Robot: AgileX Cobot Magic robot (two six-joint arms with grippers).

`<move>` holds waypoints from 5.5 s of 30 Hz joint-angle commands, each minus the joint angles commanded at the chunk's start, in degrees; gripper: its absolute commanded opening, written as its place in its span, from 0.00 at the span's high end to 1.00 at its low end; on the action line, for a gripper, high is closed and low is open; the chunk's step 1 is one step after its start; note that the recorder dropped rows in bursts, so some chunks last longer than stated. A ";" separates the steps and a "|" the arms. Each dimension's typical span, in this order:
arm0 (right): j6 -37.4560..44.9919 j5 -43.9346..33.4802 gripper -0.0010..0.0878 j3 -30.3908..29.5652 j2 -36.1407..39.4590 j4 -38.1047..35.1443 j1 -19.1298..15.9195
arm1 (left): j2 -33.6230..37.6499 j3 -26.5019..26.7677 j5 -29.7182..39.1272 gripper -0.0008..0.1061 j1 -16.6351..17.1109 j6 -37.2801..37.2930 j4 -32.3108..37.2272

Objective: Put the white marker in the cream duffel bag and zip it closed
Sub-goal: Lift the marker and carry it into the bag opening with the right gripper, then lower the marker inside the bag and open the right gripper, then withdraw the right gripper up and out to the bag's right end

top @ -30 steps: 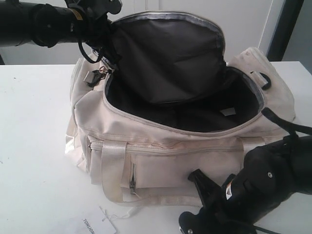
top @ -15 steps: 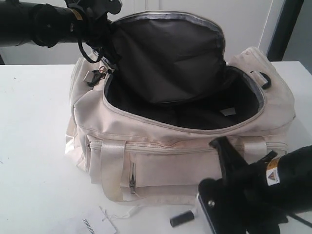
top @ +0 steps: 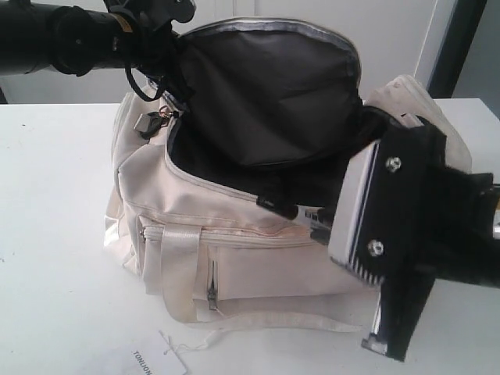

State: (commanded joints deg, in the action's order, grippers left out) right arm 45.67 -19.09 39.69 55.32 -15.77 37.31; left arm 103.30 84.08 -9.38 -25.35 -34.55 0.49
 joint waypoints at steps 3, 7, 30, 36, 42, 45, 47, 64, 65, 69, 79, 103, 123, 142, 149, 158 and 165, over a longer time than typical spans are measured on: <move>-5.19 -0.36 0.99 4.43 2.23 0.24 -2.29 | 0.00 0.00 0.00 0.99 0.00 0.00 0.00; -8.53 -4.04 0.99 11.53 7.50 0.24 -5.30 | 0.00 0.00 0.00 0.99 0.00 0.00 0.00; -14.88 -4.43 0.99 23.63 32.04 3.01 -11.14 | 0.00 0.00 0.00 0.99 0.00 0.00 0.00; -14.88 -5.27 0.70 23.63 32.18 4.10 -11.14 | 0.00 0.00 0.00 0.99 0.00 0.00 0.00; -15.01 -7.56 0.55 23.63 30.80 4.10 -11.14 | 0.00 0.00 0.00 0.99 0.00 0.00 0.00; -16.51 -7.56 0.55 23.63 28.80 3.99 -11.14 | 0.00 0.00 0.00 0.99 0.00 0.00 0.00; -17.74 -8.59 0.55 23.63 27.40 3.99 -11.14 | 0.00 0.00 0.00 0.99 0.00 0.00 0.00; -17.78 -26.83 0.99 23.63 17.36 3.91 -11.14 | 0.00 0.00 0.00 0.99 0.00 0.00 0.00; -17.78 -26.83 0.99 23.63 16.80 3.91 -11.14 | 0.00 0.00 0.00 0.99 0.00 0.00 0.00; -17.78 -27.15 0.99 23.63 15.60 3.91 -11.14 | 0.00 0.00 0.00 0.99 0.00 0.00 0.00; -27.65 -30.24 0.99 23.63 15.67 4.12 -11.14 | 0.00 0.00 0.00 0.99 0.00 0.00 0.00; -54.05 -32.88 0.99 23.67 15.67 17.87 -20.94 | 0.00 0.00 0.00 0.99 0.00 0.00 0.00; -58.35 -29.46 0.99 23.67 15.67 20.71 -27.53 | 0.00 0.00 0.00 0.99 0.00 0.00 0.00; -58.35 -29.24 0.99 23.67 15.67 20.71 -27.53 | 0.00 0.00 0.00 0.99 0.00 0.00 0.00; -58.35 -29.24 0.99 23.67 15.67 20.71 -27.53 | 0.00 0.00 0.00 0.99 0.00 0.00 0.00; -58.35 -29.02 0.99 23.67 15.67 20.71 -27.53 | 0.00 0.00 0.00 0.99 0.00 0.00 0.00; -58.35 -29.02 0.99 23.67 15.67 20.71 -27.53 | 0.00 0.00 -0.38 0.99 0.00 0.00 0.00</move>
State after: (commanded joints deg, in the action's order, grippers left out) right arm -12.68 -48.12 63.36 70.99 4.94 9.79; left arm 103.30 84.08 -9.76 -25.35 -34.55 0.49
